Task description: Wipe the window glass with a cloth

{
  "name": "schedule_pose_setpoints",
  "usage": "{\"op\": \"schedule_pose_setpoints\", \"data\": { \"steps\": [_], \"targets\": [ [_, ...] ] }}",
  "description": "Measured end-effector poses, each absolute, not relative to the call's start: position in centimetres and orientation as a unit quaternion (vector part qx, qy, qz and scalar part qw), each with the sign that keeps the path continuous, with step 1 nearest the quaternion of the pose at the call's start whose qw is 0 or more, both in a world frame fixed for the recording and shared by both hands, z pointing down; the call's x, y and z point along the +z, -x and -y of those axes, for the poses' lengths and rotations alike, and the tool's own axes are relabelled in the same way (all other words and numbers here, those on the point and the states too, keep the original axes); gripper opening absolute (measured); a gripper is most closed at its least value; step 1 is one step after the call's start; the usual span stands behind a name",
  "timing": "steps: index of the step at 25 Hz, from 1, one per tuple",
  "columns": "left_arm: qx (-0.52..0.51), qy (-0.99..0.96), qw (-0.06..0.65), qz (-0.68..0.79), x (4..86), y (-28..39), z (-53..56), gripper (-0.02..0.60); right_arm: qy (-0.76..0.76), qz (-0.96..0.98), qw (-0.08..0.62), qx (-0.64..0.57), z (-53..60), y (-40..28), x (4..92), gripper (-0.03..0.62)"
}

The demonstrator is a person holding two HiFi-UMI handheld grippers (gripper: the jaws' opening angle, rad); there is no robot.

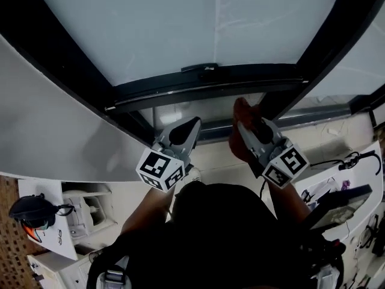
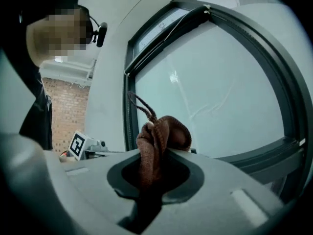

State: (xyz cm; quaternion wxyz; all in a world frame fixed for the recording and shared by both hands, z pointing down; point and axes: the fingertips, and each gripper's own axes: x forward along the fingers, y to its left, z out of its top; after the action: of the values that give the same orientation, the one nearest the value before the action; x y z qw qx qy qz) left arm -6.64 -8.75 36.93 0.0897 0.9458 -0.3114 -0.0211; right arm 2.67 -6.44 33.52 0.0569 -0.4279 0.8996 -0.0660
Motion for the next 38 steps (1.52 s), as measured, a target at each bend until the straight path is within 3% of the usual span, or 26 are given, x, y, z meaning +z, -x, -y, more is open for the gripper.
{"op": "schedule_pose_setpoints", "data": {
  "steps": [5,17,26,38],
  "targets": [
    [-0.036,-0.945,0.097,0.309,36.4,1.8,1.8,0.017,0.404,-0.913,0.022,-0.048,-1.9,-5.0,35.1,0.034],
    [-0.012,-0.939,0.103,0.329,37.9,-4.5,-14.1,0.017,0.387,-0.92,0.03,-0.059,-15.9,-10.8,38.0,0.034],
    [-0.006,-0.926,0.107,0.363,37.5,-1.0,-17.4,0.017,0.38,-0.922,0.026,-0.072,-17.6,-9.1,38.5,0.034],
    [-0.005,-0.938,0.1,0.332,36.4,9.0,-18.5,0.017,0.422,-0.904,0.028,-0.061,-19.4,0.3,37.0,0.034]
  ]
}}
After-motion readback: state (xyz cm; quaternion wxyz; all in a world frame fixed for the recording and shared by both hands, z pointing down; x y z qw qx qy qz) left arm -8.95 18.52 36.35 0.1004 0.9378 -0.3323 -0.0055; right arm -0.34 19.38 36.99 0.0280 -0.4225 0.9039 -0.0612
